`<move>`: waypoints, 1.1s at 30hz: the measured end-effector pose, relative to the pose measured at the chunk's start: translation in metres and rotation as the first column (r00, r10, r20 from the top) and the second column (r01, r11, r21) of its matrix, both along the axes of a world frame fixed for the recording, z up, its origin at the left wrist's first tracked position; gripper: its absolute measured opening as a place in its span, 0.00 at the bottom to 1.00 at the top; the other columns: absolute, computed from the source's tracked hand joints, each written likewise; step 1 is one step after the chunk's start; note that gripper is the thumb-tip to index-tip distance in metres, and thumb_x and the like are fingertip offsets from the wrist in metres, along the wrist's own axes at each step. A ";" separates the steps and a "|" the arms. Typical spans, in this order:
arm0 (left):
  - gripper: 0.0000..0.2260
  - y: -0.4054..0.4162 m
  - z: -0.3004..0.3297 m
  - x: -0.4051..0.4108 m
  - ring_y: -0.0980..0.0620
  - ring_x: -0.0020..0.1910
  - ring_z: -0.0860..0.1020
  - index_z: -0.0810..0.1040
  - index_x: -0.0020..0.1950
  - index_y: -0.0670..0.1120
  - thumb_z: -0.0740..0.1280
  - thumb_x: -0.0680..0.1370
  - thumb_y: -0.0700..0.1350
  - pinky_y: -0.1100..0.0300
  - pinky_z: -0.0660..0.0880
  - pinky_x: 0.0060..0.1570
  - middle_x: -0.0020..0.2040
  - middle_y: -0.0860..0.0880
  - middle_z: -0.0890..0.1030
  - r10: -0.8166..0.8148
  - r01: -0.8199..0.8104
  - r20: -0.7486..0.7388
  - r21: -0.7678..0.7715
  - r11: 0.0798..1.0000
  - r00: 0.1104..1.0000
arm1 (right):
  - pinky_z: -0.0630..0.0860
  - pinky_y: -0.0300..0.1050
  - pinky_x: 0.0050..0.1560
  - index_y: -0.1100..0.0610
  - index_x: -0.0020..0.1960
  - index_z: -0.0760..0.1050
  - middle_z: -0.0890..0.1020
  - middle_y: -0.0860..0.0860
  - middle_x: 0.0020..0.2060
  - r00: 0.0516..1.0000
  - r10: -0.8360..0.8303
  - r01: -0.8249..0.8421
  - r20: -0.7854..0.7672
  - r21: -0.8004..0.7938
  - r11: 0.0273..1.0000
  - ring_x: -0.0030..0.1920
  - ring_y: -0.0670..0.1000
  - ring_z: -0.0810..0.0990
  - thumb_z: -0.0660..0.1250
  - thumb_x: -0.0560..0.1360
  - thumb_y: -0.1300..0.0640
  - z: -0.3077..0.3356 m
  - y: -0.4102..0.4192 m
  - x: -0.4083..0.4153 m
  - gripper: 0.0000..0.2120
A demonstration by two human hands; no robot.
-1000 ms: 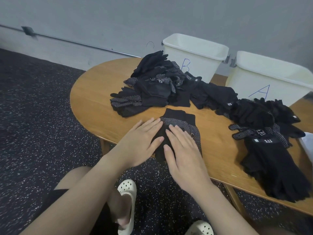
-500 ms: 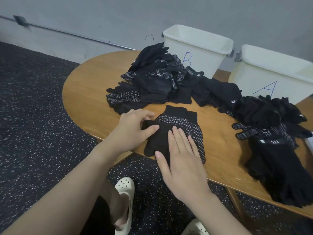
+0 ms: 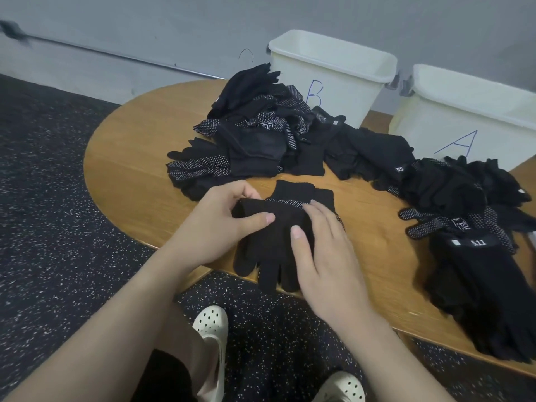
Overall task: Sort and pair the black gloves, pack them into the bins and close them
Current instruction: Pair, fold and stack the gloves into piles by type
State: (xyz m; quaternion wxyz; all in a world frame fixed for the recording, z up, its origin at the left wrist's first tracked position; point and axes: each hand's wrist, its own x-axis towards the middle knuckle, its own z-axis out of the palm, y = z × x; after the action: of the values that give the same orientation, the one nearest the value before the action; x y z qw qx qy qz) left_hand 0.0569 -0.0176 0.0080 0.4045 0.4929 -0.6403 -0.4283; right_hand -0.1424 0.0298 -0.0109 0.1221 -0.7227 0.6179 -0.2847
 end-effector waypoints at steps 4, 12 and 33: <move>0.07 0.003 0.001 0.018 0.55 0.40 0.82 0.78 0.45 0.46 0.75 0.77 0.40 0.61 0.80 0.39 0.39 0.51 0.82 0.111 -0.104 -0.153 0.053 0.993 0.982 | 0.45 0.48 0.82 0.51 0.75 0.71 0.73 0.45 0.73 0.981 0.003 0.010 -0.195 0.061 0.998 0.76 0.42 0.64 0.38 0.83 0.38 0.002 -0.007 0.000 0.34; 0.04 0.023 -0.003 0.075 0.51 0.41 0.86 0.81 0.47 0.48 0.75 0.78 0.44 0.55 0.83 0.36 0.41 0.50 0.87 0.378 -0.363 -0.054 0.182 0.914 0.924 | 0.46 0.50 0.82 0.54 0.68 0.78 0.77 0.47 0.68 0.979 0.030 -0.032 -0.201 -0.008 0.999 0.72 0.46 0.71 0.54 0.84 0.41 0.016 -0.012 0.019 0.24; 0.26 0.024 -0.020 0.060 0.53 0.84 0.41 0.46 0.86 0.51 0.46 0.88 0.54 0.53 0.44 0.82 0.85 0.51 0.45 0.158 -0.130 0.820 -0.103 0.986 0.551 | 0.42 0.38 0.78 0.46 0.78 0.67 0.63 0.40 0.80 0.881 0.433 -0.417 -0.189 0.118 0.901 0.80 0.38 0.53 0.58 0.84 0.51 0.009 -0.055 0.083 0.22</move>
State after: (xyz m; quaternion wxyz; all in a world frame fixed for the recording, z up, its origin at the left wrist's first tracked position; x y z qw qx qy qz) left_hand 0.1168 0.0068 -0.0122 0.0998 0.6802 -0.7187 -0.1042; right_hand -0.0589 -0.0255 -0.0022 0.1421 -0.8615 0.4639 -0.1496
